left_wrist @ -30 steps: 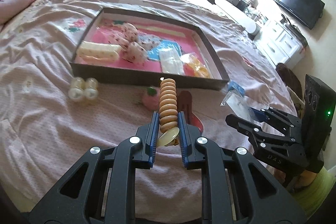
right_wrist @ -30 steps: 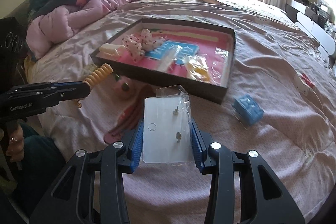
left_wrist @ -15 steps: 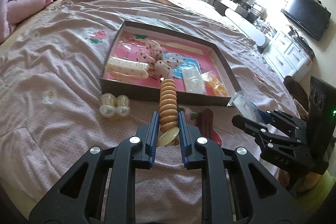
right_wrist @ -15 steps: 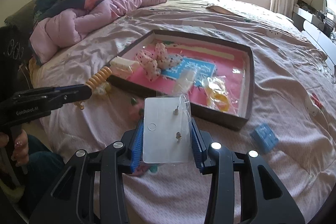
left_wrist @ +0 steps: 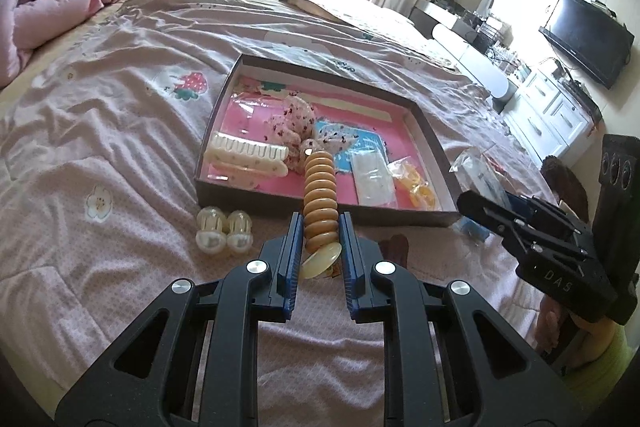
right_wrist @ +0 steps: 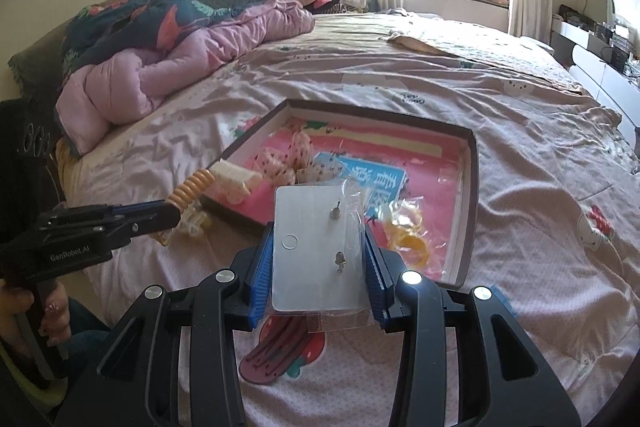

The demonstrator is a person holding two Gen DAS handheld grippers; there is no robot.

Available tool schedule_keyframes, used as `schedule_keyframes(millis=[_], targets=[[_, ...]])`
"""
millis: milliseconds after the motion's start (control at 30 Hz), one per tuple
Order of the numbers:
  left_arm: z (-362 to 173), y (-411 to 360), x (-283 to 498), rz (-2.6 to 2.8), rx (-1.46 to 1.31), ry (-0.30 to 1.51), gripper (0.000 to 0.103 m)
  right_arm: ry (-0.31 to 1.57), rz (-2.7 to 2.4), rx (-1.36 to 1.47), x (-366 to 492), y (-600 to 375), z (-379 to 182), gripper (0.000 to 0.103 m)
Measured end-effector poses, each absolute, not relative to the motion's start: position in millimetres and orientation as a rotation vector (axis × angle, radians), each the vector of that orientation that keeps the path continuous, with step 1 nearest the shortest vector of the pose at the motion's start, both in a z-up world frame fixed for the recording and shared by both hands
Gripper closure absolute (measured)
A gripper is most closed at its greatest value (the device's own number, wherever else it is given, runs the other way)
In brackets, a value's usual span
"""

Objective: Organize jewelry
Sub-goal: 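Carry the spiral tie into the box and release while the right tool drops the earring card there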

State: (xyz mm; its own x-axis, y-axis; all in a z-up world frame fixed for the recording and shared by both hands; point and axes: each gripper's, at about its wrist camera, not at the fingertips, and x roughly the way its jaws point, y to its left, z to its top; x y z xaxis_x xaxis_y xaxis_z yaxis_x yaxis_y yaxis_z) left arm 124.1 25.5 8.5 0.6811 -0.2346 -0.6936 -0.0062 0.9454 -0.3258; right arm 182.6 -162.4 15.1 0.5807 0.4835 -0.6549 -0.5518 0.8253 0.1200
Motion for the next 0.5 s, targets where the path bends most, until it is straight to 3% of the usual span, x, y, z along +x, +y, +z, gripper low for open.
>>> schedule_keyframes(millis=[500], targets=[[27.4,5.3,167.2,-0.169,-0.28,0.817,0.091,0.702,0.518,-0.054,216.5,-190.0,33.6,0.065]])
